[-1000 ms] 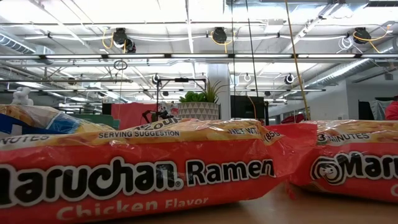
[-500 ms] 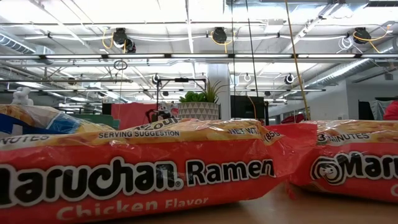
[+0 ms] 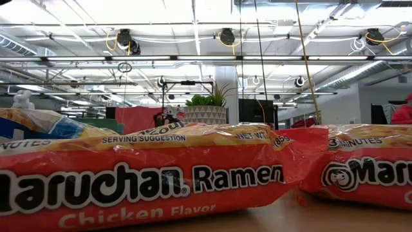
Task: Sort Maruchan noodles
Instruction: Put the right orange noodle pack into the blue bin
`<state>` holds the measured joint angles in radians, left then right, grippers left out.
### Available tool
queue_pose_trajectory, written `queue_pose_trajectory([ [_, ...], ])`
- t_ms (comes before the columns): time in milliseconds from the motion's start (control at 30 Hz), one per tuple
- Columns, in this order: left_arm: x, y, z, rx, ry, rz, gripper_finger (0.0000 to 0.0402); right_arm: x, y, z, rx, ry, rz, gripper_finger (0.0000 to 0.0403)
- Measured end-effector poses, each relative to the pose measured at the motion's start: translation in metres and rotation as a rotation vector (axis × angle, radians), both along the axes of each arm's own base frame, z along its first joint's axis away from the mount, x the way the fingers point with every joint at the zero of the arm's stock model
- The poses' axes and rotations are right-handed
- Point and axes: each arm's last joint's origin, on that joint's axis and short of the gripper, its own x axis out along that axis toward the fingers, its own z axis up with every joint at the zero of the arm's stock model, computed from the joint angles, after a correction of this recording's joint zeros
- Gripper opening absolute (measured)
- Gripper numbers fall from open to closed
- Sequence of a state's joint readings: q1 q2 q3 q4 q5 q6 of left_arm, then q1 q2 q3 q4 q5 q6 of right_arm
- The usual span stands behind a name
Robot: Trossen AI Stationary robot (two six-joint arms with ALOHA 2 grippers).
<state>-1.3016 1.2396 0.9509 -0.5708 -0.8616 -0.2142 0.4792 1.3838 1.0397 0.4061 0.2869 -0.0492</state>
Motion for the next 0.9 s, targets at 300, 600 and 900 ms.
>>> queue_pose_trajectory([
  [300,0.034,0.004,0.011,-0.193,-0.055,0.164,0.0268,0.001,-0.002,0.0,0.01,0.004,-0.007,0.0289],
  [600,0.075,0.038,0.015,-0.267,-0.079,0.421,0.0268,-0.012,-0.014,-0.008,0.04,0.187,-0.211,0.0273],
  [900,0.084,0.08,0.041,-0.387,-0.091,0.484,0.0268,-0.03,-0.022,-0.017,0.153,0.386,-0.264,0.0272],
])
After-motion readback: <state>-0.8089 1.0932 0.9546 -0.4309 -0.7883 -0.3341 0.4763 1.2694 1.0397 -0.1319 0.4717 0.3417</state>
